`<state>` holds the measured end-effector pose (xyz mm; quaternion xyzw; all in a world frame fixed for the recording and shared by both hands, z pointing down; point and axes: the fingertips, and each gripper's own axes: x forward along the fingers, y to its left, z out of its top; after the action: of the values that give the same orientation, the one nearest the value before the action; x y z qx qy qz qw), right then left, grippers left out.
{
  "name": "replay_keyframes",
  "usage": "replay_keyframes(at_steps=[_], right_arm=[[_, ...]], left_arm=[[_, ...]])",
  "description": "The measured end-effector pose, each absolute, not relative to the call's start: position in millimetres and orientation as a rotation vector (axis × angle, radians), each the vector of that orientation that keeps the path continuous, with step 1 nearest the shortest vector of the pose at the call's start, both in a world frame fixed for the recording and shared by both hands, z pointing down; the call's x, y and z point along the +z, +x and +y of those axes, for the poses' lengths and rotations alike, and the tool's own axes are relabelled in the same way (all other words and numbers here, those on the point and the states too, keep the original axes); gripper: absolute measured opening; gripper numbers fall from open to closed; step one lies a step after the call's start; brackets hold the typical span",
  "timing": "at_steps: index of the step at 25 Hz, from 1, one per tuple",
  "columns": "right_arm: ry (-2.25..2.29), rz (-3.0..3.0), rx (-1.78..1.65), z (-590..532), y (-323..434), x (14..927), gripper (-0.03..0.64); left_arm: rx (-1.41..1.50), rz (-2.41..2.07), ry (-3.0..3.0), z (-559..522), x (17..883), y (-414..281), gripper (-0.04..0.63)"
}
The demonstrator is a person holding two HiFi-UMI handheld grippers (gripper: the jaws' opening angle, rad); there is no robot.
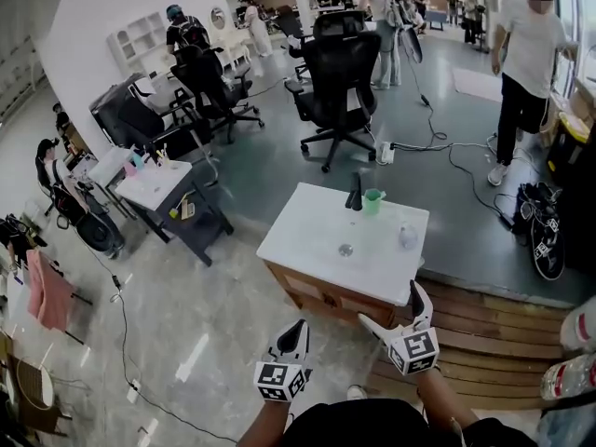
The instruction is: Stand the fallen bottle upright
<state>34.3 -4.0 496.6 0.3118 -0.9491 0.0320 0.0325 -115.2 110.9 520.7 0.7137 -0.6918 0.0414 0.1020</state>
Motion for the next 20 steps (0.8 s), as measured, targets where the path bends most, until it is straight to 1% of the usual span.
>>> replay_keyframes(at_steps=[4,10,20], right_arm=[[0.965,-2.894,0.103,-27.4,27.4,502.2,0.598],[1.006,-2.843,0.095,-77.1,6.1,518.3,0.598],[1.118,-2.738,0.122,-174.6,-56.4,530.1,0.598]], left_arm=[[0.121,-2.042,2.117,84.2,518.7,-124.3,0.017],[0.148,-2.000,2.119,37.8,543.9,-153.1,0.017],[0.170,-1.886,2.216,-79.1,551.2,-216.7,0.017]])
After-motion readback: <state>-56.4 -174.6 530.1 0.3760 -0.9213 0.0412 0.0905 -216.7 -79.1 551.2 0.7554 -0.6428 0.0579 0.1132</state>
